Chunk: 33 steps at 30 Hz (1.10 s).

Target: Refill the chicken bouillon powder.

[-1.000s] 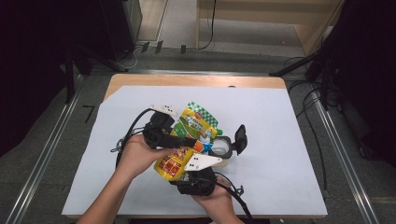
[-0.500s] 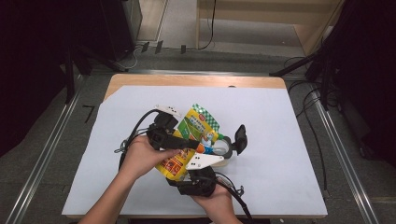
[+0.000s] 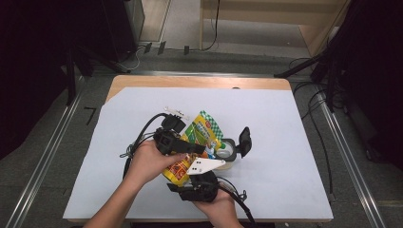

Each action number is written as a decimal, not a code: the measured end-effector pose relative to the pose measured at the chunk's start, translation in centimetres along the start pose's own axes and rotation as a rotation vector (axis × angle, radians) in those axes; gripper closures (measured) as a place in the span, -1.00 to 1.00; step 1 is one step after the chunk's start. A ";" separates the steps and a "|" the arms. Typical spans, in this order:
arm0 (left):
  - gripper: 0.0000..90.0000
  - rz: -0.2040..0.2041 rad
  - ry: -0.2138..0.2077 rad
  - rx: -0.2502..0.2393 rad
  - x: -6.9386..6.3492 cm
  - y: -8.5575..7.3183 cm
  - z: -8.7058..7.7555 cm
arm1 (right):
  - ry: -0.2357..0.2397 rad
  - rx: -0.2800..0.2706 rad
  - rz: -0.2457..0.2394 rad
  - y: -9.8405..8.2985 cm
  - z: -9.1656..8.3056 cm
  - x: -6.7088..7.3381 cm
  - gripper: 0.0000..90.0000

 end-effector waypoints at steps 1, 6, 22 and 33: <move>0.53 -0.015 0.005 -0.001 0.0 0.0 0.0 | -0.002 0.002 -0.005 0.0 0.0 0.0 0.26; 0.52 -0.044 0.012 -0.005 -0.1 0.1 0.1 | -0.025 0.010 -0.023 0.1 0.0 0.0 0.22; 0.14 -0.004 -0.113 -0.006 -0.7 0.3 0.1 | 0.047 -0.019 0.055 0.8 -0.6 0.5 0.35; 0.20 -0.052 -0.104 -0.025 -1.0 0.5 0.4 | 0.043 -0.029 0.043 1.2 -0.6 0.8 0.27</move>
Point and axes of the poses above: each handheld gripper's, and its own axes: z roughly forward along the jaws, y roughly out of its top, x roughly to its left, the point moved 10 cm from there along z, roughly forward along the jaws, and after that the axes turned 10 degrees about -x, right-handed, at the moved point
